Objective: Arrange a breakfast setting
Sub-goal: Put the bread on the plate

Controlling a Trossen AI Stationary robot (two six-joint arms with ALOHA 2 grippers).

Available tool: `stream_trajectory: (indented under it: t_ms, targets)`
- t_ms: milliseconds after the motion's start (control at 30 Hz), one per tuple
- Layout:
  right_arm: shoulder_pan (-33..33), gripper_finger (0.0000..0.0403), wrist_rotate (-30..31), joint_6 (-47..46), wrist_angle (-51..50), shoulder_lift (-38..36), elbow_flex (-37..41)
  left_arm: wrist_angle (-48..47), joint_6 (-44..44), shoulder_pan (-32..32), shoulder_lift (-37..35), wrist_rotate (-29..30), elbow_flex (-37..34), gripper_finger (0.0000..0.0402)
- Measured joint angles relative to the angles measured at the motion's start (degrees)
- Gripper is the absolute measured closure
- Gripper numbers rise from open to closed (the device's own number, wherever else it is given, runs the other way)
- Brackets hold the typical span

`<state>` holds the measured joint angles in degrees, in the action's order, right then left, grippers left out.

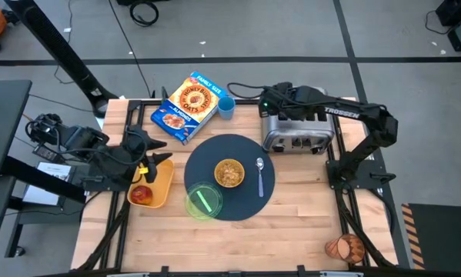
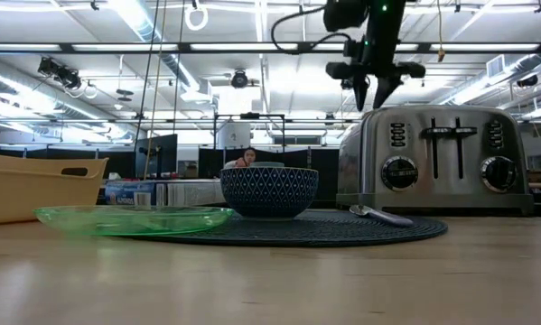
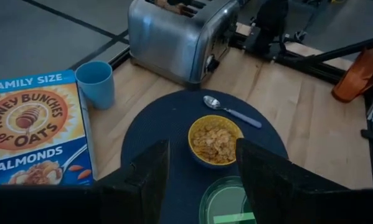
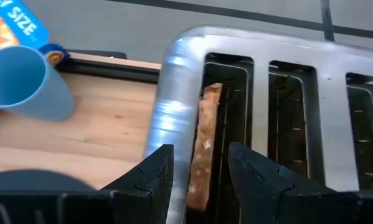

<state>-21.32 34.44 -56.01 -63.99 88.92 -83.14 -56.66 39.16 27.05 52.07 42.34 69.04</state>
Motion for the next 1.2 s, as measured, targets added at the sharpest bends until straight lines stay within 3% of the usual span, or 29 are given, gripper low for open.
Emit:
stream_trajectory:
  t_ms: [400, 1000, 1200]
  targets:
    - [-3.5, 0.0254, -1.4, 1.7, 3.6, 0.0, 3.9, 0.0, -0.8, 0.0, 0.0, -0.6, 0.0, 0.0209]
    - [-6.1, 0.0362, -4.5, 0.7, 3.9, 0.0, 3.9, 0.0, 0.1, 0.0, 0.0, -0.7, 0.0, 0.0209]
    - [-6.1, 0.0383, -4.2, 0.2, 3.9, 0.0, 3.9, 2.4, 1.0, 0.0, 0.0, -3.9, 0.0, 0.0209]
